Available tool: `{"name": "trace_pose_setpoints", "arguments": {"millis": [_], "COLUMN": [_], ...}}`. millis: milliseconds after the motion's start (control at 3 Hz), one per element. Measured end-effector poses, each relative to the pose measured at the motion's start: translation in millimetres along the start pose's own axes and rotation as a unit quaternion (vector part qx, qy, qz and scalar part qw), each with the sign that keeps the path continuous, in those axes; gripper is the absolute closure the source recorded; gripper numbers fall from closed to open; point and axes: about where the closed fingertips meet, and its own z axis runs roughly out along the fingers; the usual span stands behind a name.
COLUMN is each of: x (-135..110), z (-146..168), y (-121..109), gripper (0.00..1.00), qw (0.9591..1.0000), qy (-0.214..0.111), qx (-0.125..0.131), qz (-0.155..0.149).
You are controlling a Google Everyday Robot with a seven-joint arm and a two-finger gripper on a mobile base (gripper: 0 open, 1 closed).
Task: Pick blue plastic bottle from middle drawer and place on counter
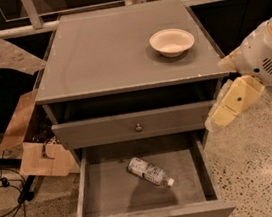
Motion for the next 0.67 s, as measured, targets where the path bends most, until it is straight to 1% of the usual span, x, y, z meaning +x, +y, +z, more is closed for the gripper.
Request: {"name": "trace_pose_setpoints", "arguments": {"millis": [333, 667], "x": [7, 27], "z": [8, 35], "y": [1, 3], "gripper": [0.00, 0.00], "qw": [0.9994, 0.9952], "qy": [-0.020, -0.023], "qx": [0.007, 0.032], "qz": [0.027, 0.089]}}
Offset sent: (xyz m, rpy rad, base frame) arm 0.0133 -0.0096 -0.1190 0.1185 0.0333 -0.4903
